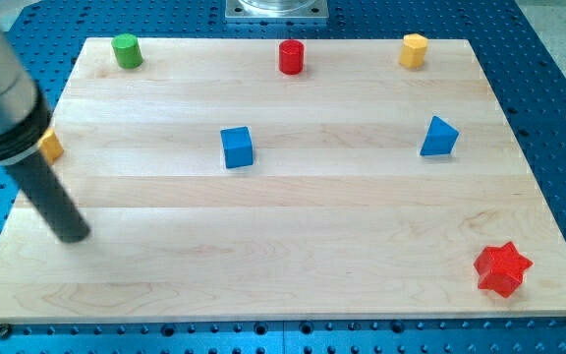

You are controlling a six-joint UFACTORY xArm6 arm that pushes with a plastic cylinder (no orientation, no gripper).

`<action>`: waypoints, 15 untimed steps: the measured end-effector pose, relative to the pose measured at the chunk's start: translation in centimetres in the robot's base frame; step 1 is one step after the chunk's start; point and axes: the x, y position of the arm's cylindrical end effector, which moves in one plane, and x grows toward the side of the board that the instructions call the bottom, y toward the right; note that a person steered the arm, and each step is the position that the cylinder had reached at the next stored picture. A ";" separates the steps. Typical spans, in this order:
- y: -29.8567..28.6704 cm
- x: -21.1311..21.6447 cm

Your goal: Move the cube to the bottom center

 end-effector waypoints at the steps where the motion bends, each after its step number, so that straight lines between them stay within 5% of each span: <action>1: 2.4 -1.0; 3: 2.8 -0.9; 5: 17.7 -0.2; 6: 23.0 -5.2; 8: 18.1 -12.3; 9: 12.9 -6.3; 11: 12.2 -11.7; 12: 6.6 -7.4; 13: 9.1 -0.3; 15: 8.7 -0.6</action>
